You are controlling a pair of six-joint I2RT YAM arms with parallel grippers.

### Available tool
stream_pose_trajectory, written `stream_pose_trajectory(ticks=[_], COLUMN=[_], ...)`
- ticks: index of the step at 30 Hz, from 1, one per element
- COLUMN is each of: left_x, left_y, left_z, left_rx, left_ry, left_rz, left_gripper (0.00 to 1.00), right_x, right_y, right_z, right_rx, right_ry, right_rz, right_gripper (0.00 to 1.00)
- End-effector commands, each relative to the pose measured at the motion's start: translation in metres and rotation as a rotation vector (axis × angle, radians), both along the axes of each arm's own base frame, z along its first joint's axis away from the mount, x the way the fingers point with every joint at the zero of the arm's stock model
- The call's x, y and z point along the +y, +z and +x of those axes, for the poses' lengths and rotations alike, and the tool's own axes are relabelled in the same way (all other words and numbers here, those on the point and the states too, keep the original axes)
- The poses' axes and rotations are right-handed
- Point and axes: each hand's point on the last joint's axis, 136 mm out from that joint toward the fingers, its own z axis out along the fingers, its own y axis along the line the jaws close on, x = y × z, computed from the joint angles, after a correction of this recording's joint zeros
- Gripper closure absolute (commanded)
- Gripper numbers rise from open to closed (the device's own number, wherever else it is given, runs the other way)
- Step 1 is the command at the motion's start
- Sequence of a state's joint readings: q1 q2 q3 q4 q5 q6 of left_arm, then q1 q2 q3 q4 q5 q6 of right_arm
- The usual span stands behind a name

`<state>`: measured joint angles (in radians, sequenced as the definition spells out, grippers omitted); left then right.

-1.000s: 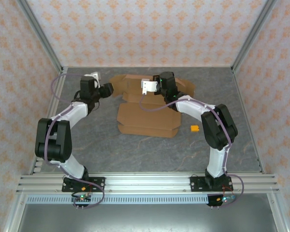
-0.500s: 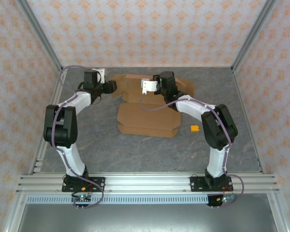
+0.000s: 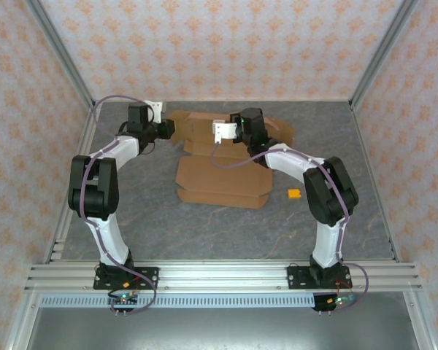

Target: Fold the paper box

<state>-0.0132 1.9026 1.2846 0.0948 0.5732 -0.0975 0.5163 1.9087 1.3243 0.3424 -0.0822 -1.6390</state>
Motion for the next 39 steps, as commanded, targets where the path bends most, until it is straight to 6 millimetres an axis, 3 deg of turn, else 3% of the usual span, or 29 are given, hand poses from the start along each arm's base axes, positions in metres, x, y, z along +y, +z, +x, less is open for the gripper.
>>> stream_pose_trajectory(ticks=[1,17,26,32,39], left_x=[0.003,-0.012,-0.007,-0.025,-0.032], left_y=[0.011,0.017,0.026,0.030,0.019], left_z=[0.001,-0.032,-0.038,-0.046,-0.051], left_rx=[-0.039,-0.075,-0.093,-0.105,-0.087], left_ry=[0.024,0.007,0.045,-0.012,-0.007], left_rz=[-0.026,0.040,0.072,0.067,0.098], left_gripper=[0.91,0.93,0.92,0.92,0.90], right_x=[-0.002,-0.004,-0.004,-0.004,-0.005], right_y=[-0.010,-0.018,-0.021,-0.026,-0.021], right_z=[0.005,0.013,0.010,0.012,0.013], right_rx=[-0.045,-0.158,-0.170,-0.194,-0.193], right_ry=[0.006,-0.018,0.006,0.003,-0.013], right_rz=[-0.086,-0.148,-0.116,-0.133,-0.102], right_gripper=[1.00,1.00,1.00,1.00,1.00])
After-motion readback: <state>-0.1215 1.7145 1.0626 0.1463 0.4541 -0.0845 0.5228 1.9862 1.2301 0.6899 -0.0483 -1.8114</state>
